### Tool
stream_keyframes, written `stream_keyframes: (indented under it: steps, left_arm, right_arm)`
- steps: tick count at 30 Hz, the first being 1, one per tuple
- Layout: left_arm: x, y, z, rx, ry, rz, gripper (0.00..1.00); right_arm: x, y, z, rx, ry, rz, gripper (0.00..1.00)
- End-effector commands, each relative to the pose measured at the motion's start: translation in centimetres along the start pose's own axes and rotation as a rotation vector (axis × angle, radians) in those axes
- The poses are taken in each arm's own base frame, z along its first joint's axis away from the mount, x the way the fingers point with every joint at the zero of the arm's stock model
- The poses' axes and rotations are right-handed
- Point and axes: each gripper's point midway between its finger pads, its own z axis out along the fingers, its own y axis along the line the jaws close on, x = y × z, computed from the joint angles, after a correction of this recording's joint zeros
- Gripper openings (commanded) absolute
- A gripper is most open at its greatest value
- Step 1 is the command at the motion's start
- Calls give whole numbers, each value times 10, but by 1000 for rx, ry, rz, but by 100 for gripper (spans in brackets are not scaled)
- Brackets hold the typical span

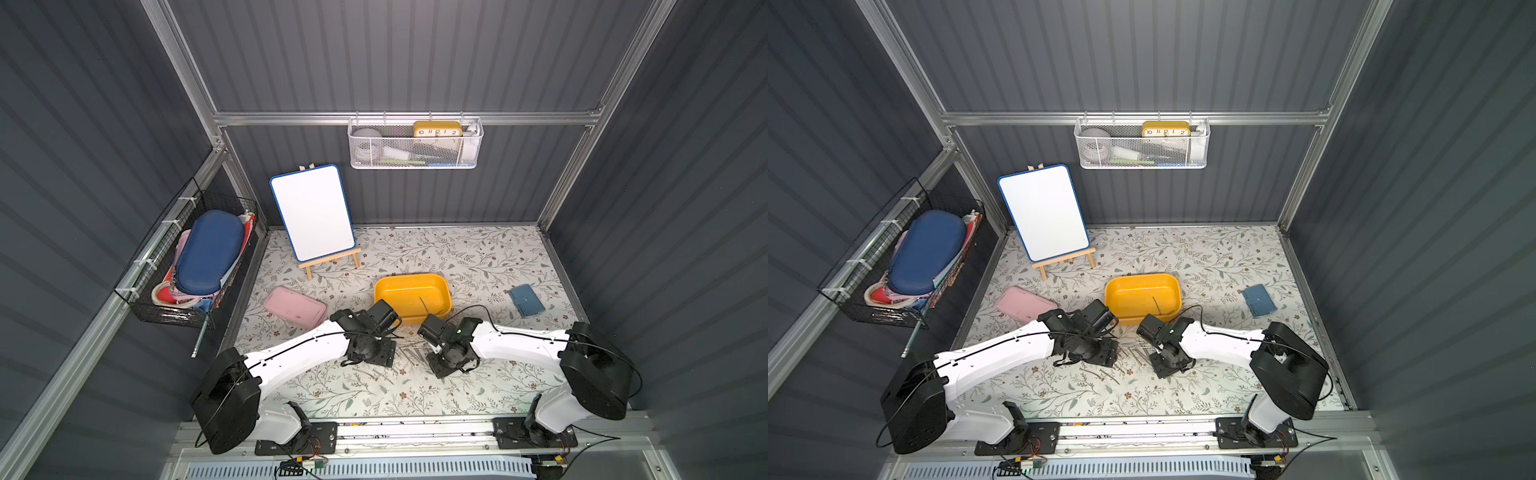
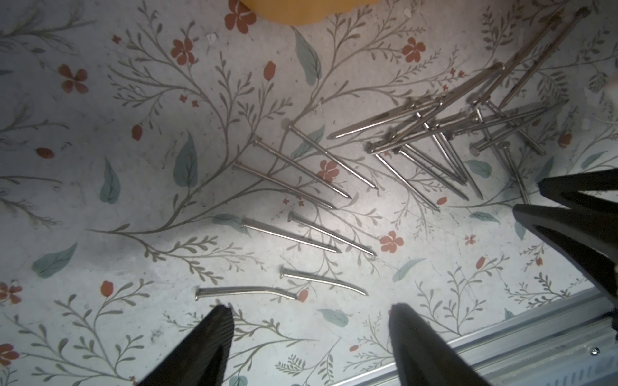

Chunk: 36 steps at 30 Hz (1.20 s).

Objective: Put the nails on the desktop into the storage box
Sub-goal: Pick up the nail from the center of the board, then place the nail in the storage box.

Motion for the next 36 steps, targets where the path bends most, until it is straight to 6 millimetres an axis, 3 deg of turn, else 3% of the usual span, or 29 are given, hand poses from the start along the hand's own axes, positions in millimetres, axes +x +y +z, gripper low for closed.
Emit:
stream_keyframes:
  steps: [1, 15, 22, 25, 33, 36]
  left_arm:
    - [4, 6, 1, -21, 4, -5, 79]
    - [5, 10, 4, -50, 13, 2, 80]
    - [1, 11, 3, -57, 5, 8, 80]
    - [0, 11, 3, -62, 5, 10, 80]
    - [-4, 12, 4, -63, -11, 7, 80]
    - [-6, 11, 3, -57, -19, 8, 80]
  right_arm:
    - [4, -9, 5, 50, 33, -13, 26]
    - [18, -14, 19, 107, 101, -9, 1]
    - [19, -21, 8, 140, 92, -10, 0]
    - [12, -18, -8, 128, 51, -6, 0]
    - [-9, -5, -75, 18, -113, -2, 0]
    - [-32, -4, -104, -30, -205, 39, 0]
